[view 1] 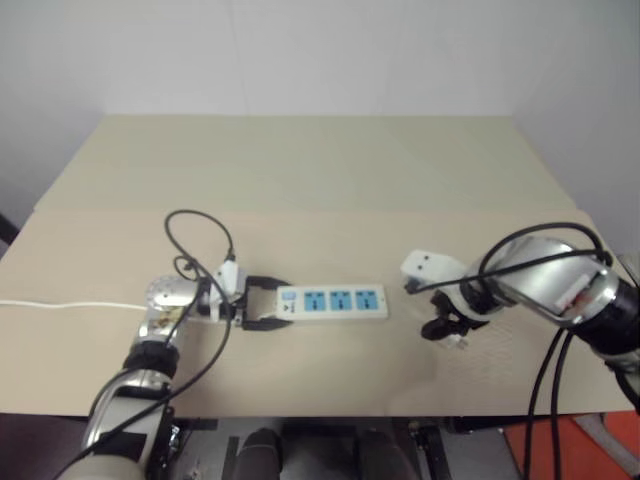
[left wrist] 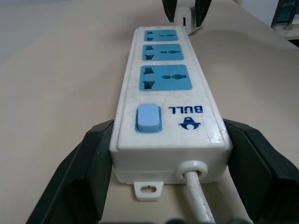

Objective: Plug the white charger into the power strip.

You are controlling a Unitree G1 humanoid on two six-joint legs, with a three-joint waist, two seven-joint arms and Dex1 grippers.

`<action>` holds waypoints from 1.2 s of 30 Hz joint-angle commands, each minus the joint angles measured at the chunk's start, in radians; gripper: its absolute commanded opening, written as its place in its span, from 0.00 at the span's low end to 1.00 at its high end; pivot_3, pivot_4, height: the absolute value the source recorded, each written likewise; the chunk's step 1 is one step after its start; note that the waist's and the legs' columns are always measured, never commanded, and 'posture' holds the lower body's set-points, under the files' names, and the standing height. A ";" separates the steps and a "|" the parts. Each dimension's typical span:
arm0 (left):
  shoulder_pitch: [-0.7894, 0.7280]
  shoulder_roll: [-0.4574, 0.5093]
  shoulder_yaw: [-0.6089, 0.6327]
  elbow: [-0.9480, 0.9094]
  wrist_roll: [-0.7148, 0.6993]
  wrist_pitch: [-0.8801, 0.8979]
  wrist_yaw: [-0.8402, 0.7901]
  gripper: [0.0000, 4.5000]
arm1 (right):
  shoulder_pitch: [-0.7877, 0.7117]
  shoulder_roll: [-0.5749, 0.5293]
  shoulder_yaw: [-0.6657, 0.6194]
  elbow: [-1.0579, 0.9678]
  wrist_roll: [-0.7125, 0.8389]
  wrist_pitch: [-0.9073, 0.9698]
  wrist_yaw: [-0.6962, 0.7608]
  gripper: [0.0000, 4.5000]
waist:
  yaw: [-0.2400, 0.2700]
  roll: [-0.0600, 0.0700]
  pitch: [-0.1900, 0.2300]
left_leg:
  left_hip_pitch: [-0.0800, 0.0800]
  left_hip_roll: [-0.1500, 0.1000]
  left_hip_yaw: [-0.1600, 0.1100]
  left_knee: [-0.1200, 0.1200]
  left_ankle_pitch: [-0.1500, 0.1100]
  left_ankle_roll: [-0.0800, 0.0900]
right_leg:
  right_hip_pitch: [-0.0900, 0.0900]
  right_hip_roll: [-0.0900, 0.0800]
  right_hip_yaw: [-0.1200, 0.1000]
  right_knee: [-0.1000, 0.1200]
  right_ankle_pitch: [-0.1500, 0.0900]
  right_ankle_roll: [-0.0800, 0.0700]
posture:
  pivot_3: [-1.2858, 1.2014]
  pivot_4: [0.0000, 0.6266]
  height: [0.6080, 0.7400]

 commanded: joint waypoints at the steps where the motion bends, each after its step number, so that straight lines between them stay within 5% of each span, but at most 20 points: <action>1: 0.027 0.008 -0.024 -0.015 0.018 -0.004 -0.005 0.72 | 0.000 -0.009 -0.020 -0.008 0.007 0.011 -0.009 0.30 | 0.000 0.000 0.000 | 0.000 0.000 0.000 0.000 0.000 0.000 | 0.000 0.000 0.000 0.000 0.000 0.000 | 0.52 0.24 1.00; 9: 0.035 0.022 -0.024 -0.062 0.000 0.033 -0.024 0.72 | -0.027 -0.037 -0.046 -0.077 0.001 -0.017 0.009 0.25 | 0.000 0.000 0.000 | 0.000 0.000 0.000 0.000 0.000 0.000 | 0.000 0.000 0.000 0.000 0.000 0.000 | 0.52 0.24 1.00; 15: 0.041 0.056 -0.027 -0.097 -0.014 0.063 -0.048 0.72 | -0.023 -0.042 -0.288 -0.130 0.017 -0.256 0.098 0.25 | -0.004 0.000 0.000 | -0.001 0.000 0.000 0.000 0.000 0.000 | -0.001 0.000 0.000 0.000 0.000 0.000 | 0.52 0.24 1.00; 22: 0.071 0.083 -0.036 -0.161 -0.039 0.113 -0.053 0.72 | 0.239 0.212 -0.639 0.011 0.124 -0.734 0.246 0.25 | -0.006 -0.005 -0.003 | -0.001 0.000 0.000 -0.001 0.000 0.000 | 0.001 0.000 -0.001 -0.002 0.000 0.000 | 0.52 0.24 1.00; 36: 0.195 0.086 -0.028 -0.405 -0.074 0.266 0.055 0.72 | 0.444 0.627 -0.582 0.288 -0.025 -1.269 0.339 0.25 | -0.008 -0.005 -0.003 | 0.000 0.001 0.000 -0.001 0.000 0.000 | 0.001 0.000 -0.001 0.000 0.000 0.000 | 0.52 0.24 1.00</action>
